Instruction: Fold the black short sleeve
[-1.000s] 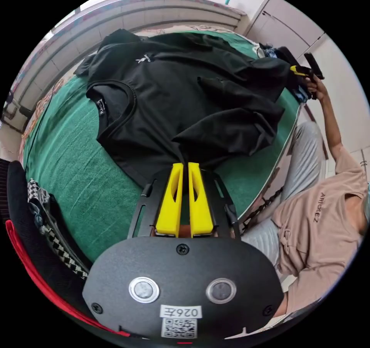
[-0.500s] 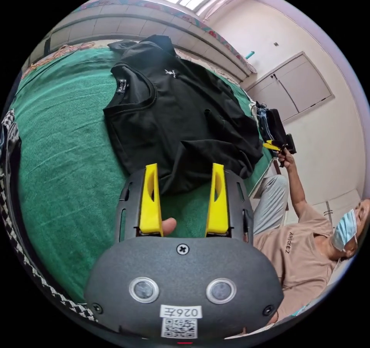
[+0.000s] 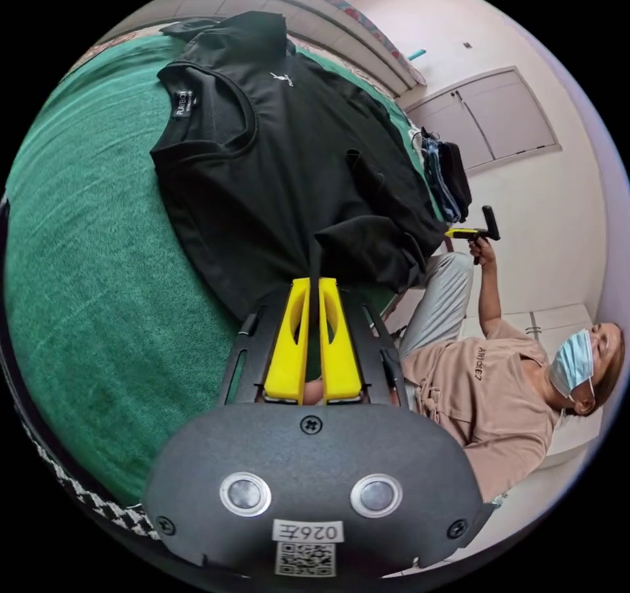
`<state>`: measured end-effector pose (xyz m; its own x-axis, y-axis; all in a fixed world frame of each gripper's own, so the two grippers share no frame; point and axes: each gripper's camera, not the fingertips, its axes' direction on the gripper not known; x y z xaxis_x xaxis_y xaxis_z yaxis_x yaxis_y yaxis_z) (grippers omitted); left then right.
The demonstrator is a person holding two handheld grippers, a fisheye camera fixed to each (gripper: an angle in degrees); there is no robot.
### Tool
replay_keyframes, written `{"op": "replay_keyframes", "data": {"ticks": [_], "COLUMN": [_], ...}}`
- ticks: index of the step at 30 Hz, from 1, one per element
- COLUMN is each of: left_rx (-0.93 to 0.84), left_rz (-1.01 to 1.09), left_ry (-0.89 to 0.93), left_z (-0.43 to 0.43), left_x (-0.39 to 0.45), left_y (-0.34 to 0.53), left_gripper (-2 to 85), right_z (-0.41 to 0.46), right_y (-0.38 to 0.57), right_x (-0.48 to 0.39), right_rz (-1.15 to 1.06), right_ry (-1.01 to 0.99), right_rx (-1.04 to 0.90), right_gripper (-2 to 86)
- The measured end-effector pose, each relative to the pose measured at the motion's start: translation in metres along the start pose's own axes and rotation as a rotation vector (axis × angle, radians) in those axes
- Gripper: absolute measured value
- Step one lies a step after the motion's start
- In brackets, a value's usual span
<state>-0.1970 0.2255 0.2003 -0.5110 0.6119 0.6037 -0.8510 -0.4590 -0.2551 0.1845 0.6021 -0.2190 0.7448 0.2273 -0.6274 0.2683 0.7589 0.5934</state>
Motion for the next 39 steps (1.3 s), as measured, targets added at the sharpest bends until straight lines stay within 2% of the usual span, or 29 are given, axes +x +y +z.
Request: {"op": "replay_keyframes", "data": {"ticks": [6, 10, 12, 14, 15, 16, 17, 18, 20, 21, 23, 25, 28, 30, 33, 36, 39], "left_rx": [0.078, 0.181, 0.168, 0.084, -0.036, -0.178, -0.24, -0.339, -0.347, -0.289, -0.131, 0.131, 0.389, 0.443, 0.48, 0.404, 0.279], "left_rz": [0.005, 0.096, 0.158, 0.206, 0.224, 0.214, 0.202, 0.183, 0.16, 0.132, 0.089, 0.032, 0.02, 0.03, 0.16, 0.337, 0.481], "left_ry": [-0.079, -0.173, -0.226, -0.315, -0.397, -0.503, -0.556, -0.627, -0.577, -0.488, -0.289, -0.086, -0.028, -0.031, 0.038, 0.141, 0.143], "left_z": [-0.055, -0.087, -0.084, -0.067, -0.05, -0.031, -0.024, -0.016, -0.032, -0.056, -0.1, -0.156, -0.195, -0.2, -0.194, -0.183, -0.164], "left_x": [0.022, 0.077, 0.105, 0.125, 0.13, 0.125, 0.12, 0.108, 0.092, 0.08, 0.061, 0.038, 0.03, 0.033, 0.05, 0.076, 0.107], "left_y": [0.025, -0.002, -0.028, -0.056, -0.071, -0.076, -0.075, -0.064, -0.036, -0.015, 0.019, 0.064, 0.112, 0.125, 0.113, 0.067, 0.017], "left_gripper": [-0.7, -0.9, -0.9, -0.8, -0.8, -0.7, -0.7, -0.7, -0.7, -0.7, -0.7, -0.9, -0.9, -0.9, -0.9, -0.5, 2.2], "right_z": [-0.02, 0.002, 0.027, 0.077, 0.094, 0.133, 0.174, 0.188, 0.175, 0.171, 0.153, 0.147, 0.171, 0.196, 0.228, 0.257, 0.302], "right_y": [0.006, -0.054, -0.096, -0.153, -0.166, -0.191, -0.207, -0.206, -0.185, -0.178, -0.148, -0.133, -0.126, -0.126, -0.114, -0.093, -0.076], "right_x": [0.016, -0.023, -0.041, -0.054, -0.054, -0.047, -0.03, -0.022, 0.025, 0.035, 0.066, 0.067, 0.039, 0.022, -0.017, -0.073, -0.136], "right_rz": [0.053, -0.084, -0.145, -0.22, -0.237, -0.249, -0.228, -0.251, -0.172, -0.161, -0.069, -0.059, -0.163, -0.185, -0.266, -0.395, -0.487], "right_ry": [0.106, 0.115, 0.142, 0.145, 0.142, 0.175, 0.294, 0.327, 0.132, 0.095, 0.089, 0.04, -0.034, 0.037, 0.08, -0.011, -0.07], "right_rx": [0.223, 0.291, 0.297, 0.286, 0.261, 0.157, 0.014, -0.024, 0.021, 0.018, 0.116, 0.203, 0.261, 0.25, 0.267, 0.29, 0.256], "right_gripper": [2.7, 1.5, 0.7, -0.4, -0.6, -0.8, -0.9, -0.9, -0.9, -0.9, -0.9, -0.9, -0.8, -0.7, 0.0, 3.2, 6.2]}}
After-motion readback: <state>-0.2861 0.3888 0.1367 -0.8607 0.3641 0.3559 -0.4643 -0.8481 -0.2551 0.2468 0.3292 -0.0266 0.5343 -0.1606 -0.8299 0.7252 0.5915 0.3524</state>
